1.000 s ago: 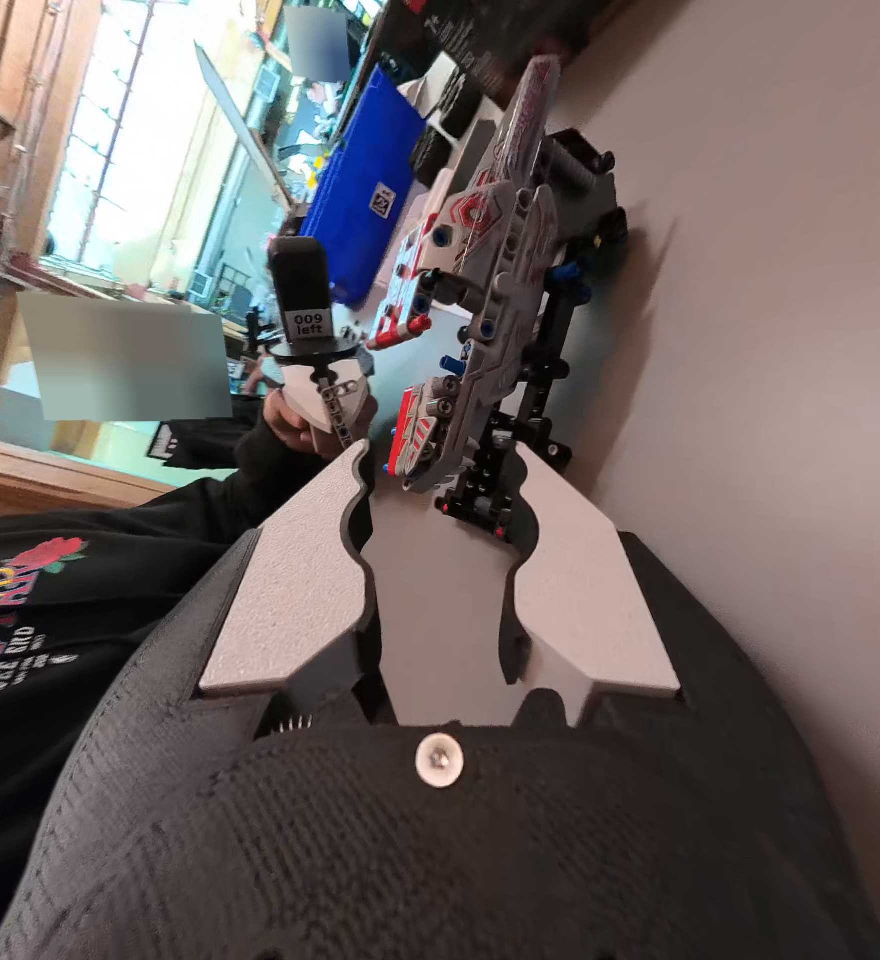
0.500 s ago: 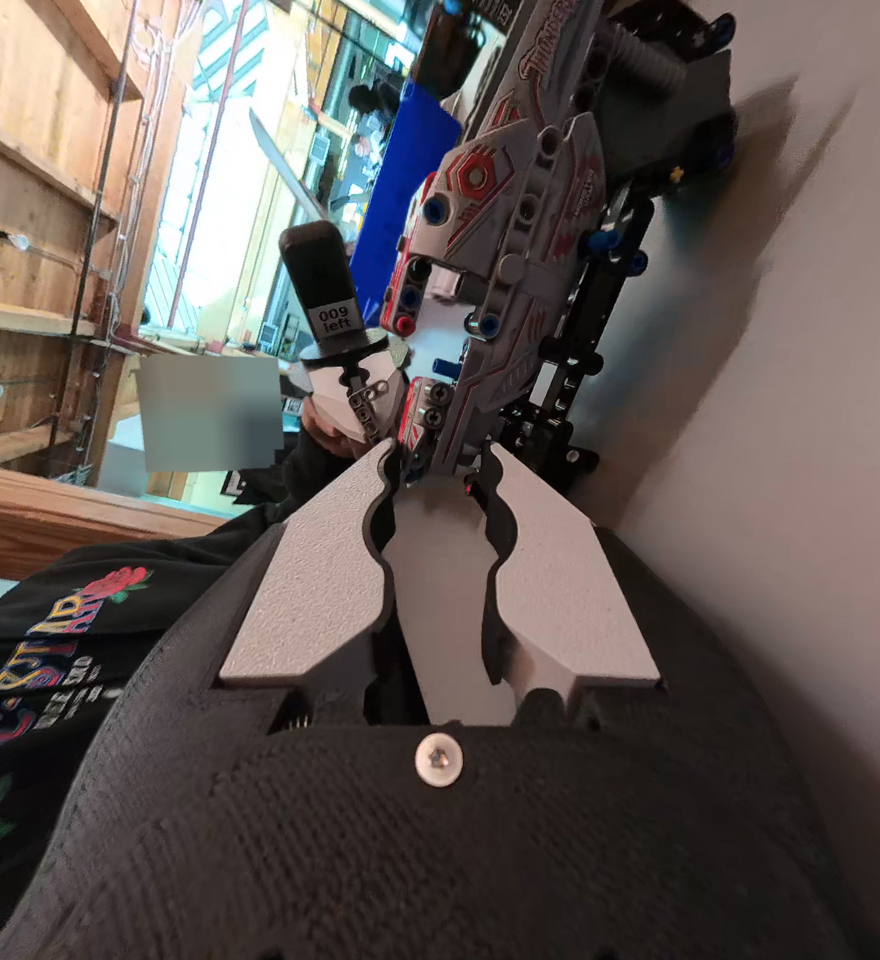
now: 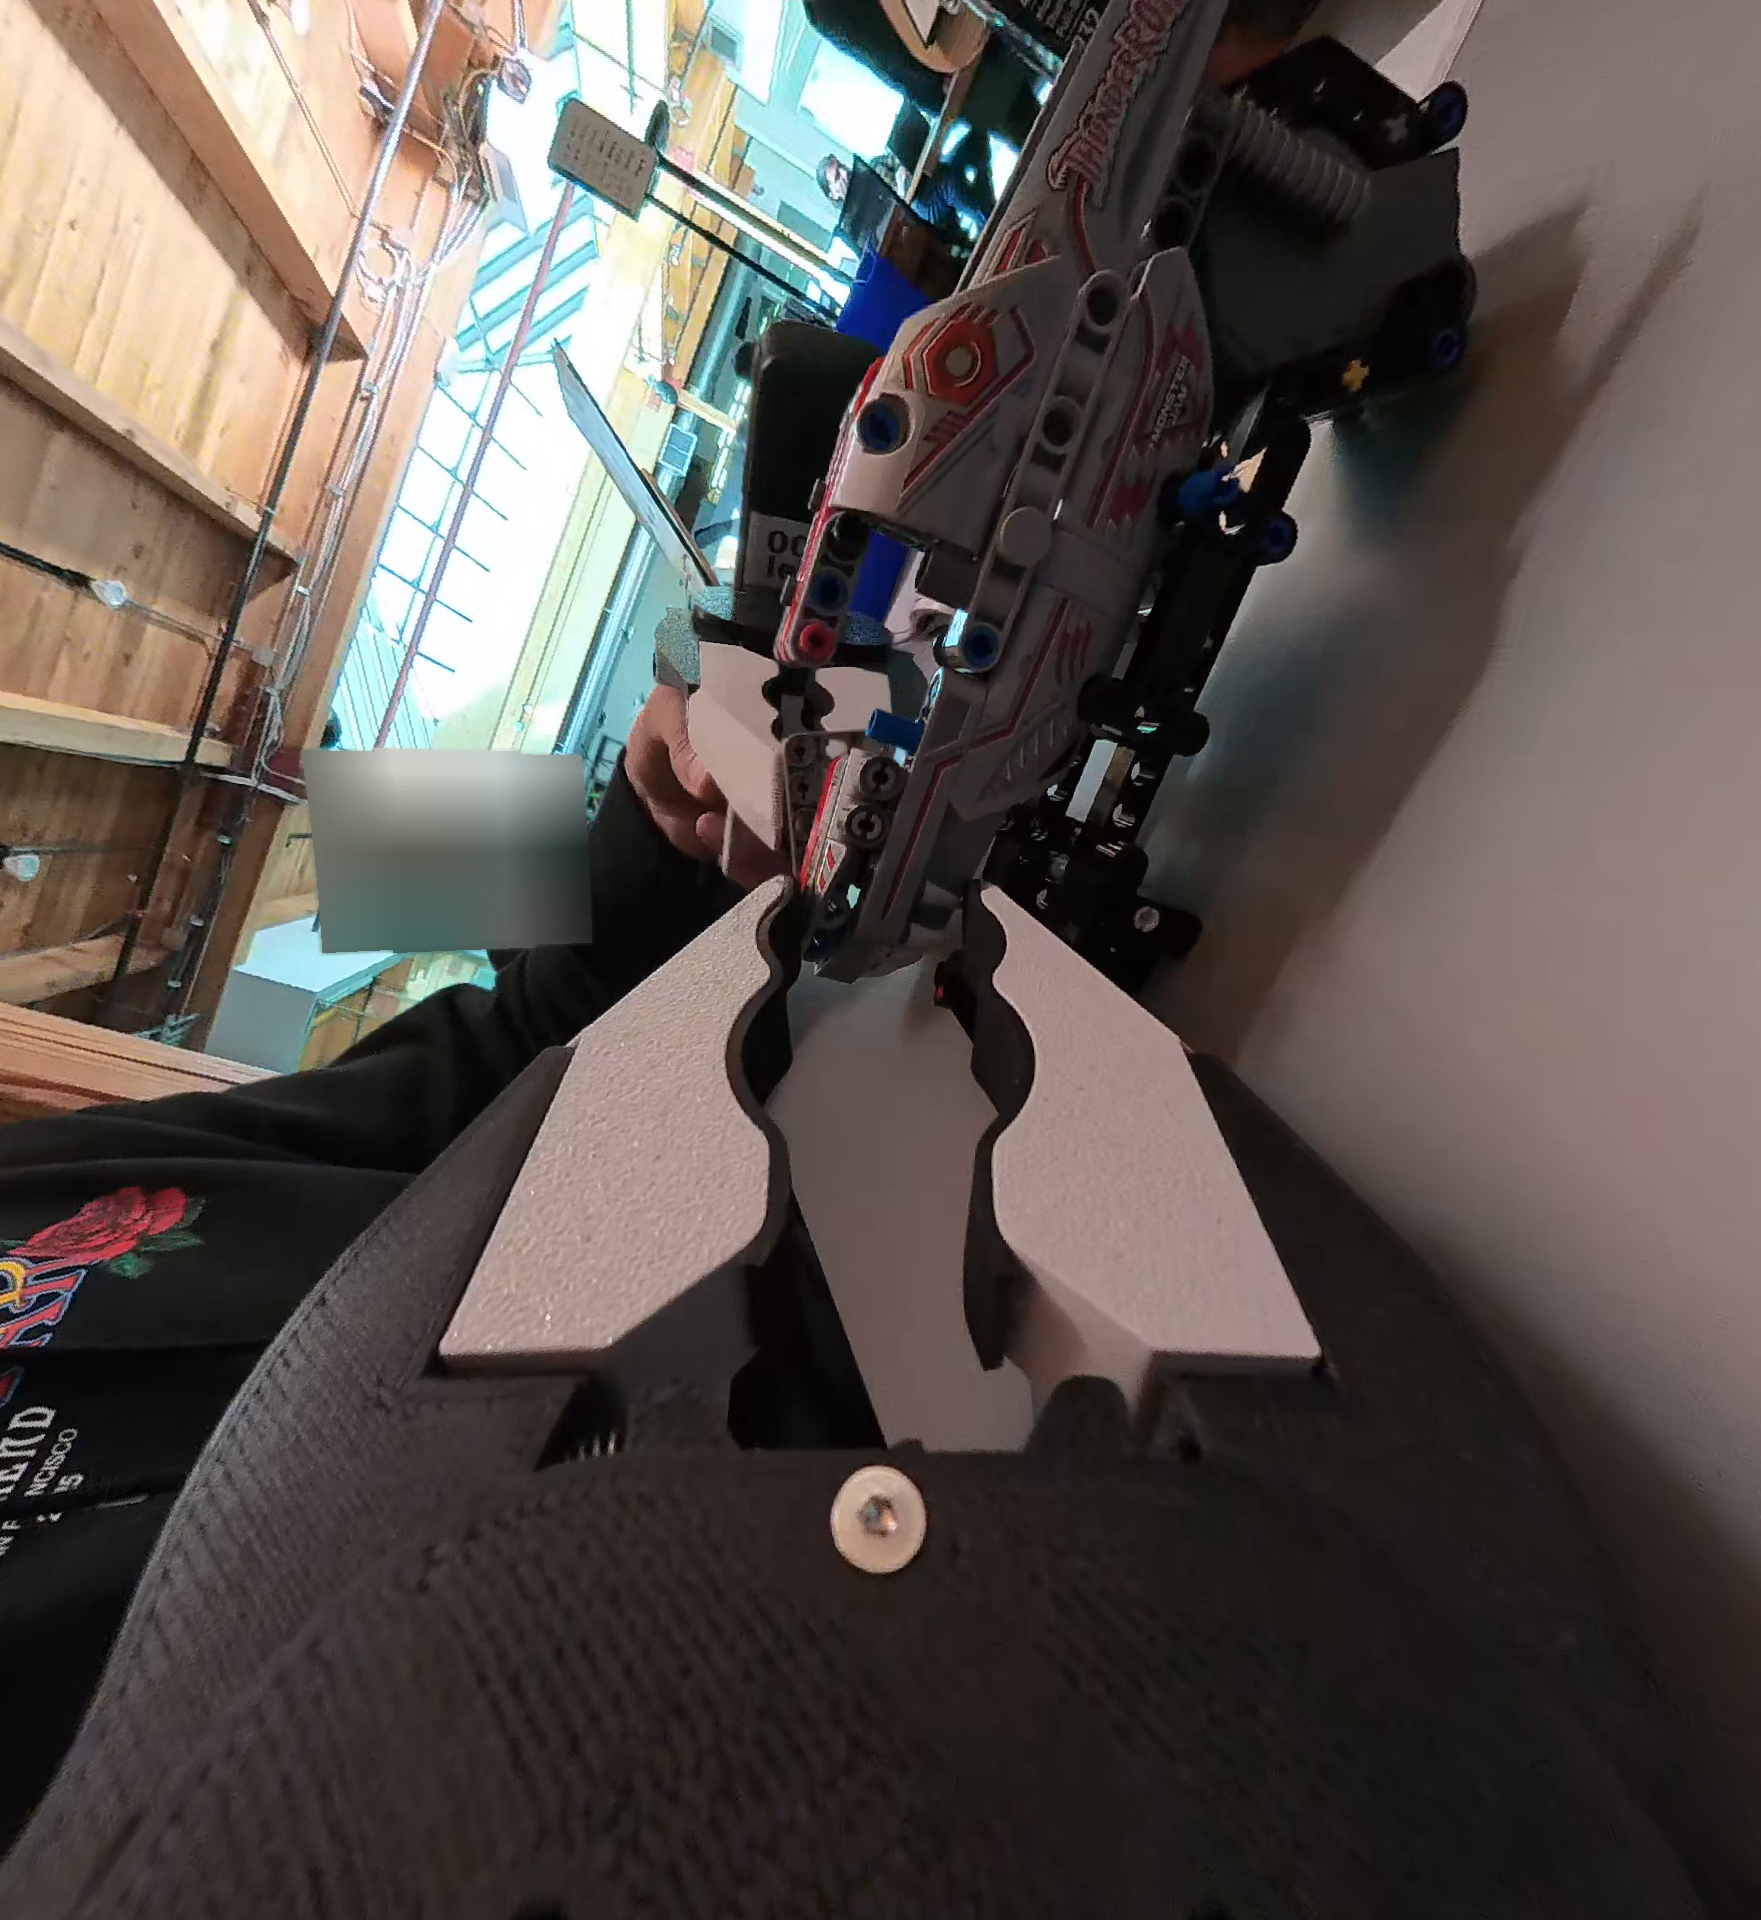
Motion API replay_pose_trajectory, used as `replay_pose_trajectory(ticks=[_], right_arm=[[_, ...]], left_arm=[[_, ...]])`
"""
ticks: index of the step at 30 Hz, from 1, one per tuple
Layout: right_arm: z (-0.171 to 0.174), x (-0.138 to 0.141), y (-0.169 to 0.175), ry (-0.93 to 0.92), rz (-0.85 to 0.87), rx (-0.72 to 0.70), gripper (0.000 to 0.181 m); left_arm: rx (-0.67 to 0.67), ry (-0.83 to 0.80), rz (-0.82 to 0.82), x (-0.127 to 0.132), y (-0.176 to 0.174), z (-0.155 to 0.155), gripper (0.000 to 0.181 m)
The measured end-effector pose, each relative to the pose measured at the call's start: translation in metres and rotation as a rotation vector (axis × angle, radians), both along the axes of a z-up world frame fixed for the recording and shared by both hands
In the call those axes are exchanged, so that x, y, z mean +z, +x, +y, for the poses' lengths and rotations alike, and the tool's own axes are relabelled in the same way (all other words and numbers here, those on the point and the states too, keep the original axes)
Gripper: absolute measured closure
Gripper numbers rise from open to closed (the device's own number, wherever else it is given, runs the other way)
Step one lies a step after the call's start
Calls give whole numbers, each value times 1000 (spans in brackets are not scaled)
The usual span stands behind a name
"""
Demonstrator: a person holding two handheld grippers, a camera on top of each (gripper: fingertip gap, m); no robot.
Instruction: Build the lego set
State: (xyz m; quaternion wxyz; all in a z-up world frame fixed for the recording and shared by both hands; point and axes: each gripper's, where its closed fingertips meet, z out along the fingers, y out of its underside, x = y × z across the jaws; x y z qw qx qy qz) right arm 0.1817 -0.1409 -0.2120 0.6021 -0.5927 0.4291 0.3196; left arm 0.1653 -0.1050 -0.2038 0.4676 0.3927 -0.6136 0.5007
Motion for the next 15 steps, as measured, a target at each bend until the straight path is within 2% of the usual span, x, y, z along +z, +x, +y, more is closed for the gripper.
replay_pose_trajectory(ticks=[5,11,15], right_arm=[[4,0,-3,6,-7,6,152],[7,0,-4,8,-14,-11,152],[11,0,-7,-3,-30,7,152]], left_arm=[[-19,14,63,2,-5,2,180],[-49,101,3,5,-19,12,180],[-61,90,64,5,-22,7,180]])
